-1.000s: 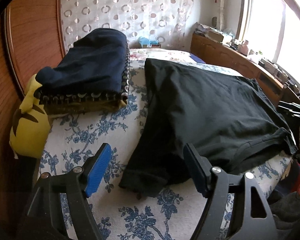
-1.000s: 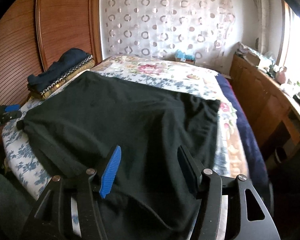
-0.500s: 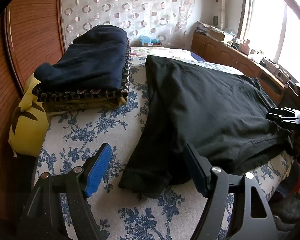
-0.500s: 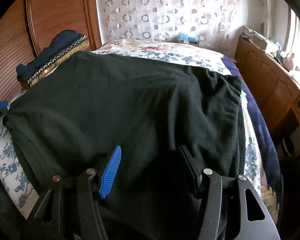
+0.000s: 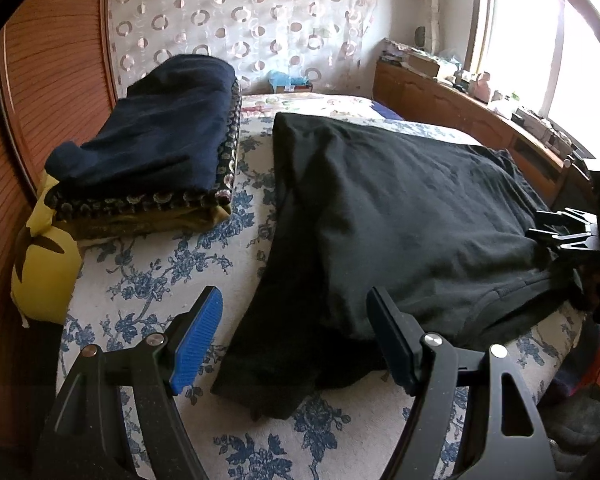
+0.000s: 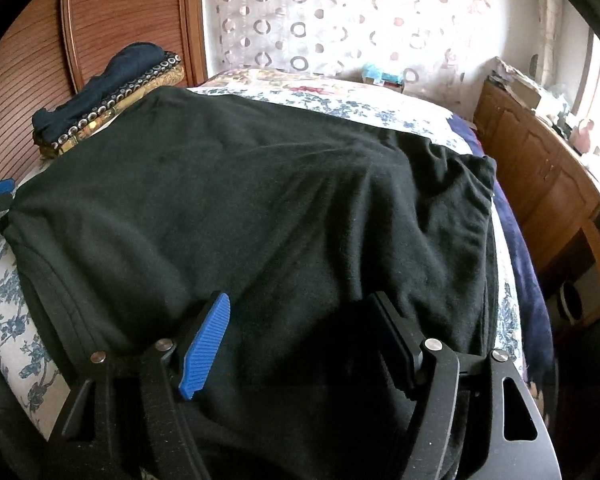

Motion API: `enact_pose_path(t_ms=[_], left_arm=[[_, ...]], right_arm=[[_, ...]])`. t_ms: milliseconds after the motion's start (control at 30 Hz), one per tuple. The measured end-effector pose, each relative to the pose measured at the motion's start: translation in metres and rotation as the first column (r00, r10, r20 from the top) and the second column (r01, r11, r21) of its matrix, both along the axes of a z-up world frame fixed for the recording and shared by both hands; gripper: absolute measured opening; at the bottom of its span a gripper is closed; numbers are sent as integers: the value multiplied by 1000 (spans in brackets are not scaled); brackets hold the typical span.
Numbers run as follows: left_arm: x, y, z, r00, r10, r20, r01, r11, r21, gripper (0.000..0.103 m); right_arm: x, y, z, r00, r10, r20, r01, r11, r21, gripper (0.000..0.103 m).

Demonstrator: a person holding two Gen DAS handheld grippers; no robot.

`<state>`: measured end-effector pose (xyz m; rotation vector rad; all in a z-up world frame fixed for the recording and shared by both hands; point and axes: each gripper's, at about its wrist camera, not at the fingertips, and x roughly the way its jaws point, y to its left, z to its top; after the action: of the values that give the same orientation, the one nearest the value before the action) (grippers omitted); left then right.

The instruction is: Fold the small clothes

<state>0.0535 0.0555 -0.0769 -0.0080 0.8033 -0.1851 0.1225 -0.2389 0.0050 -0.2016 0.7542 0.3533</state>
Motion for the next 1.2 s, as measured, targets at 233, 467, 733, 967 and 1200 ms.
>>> enact_pose_path(t_ms=[233,467,733,967,1200], left_arm=[[2,2,-9,999,-13,-41,12,1000,-28,63],[9,2,-19,997,-15,-77,12,999,-42,62],[8,-2,-18,996,-63,-70,59,996,-66,32],[6,-7,1,994,-103,-20,100,987,-127,11],[8,-37,48,979,-171,107,186,972,-146,10]], right_arm=[[-1,0,0,1000,0,0,0,1000,1,73],[-1,0,0,1000,1,0,-1,1000,1,74],[-1,0,-1,1000,1,0,-1,1000,1,74],[-1,-1,-1,1000,2,0,-2,1000,2,74],[-1,-1,-1,1000,1,0,-1,1000,4,74]])
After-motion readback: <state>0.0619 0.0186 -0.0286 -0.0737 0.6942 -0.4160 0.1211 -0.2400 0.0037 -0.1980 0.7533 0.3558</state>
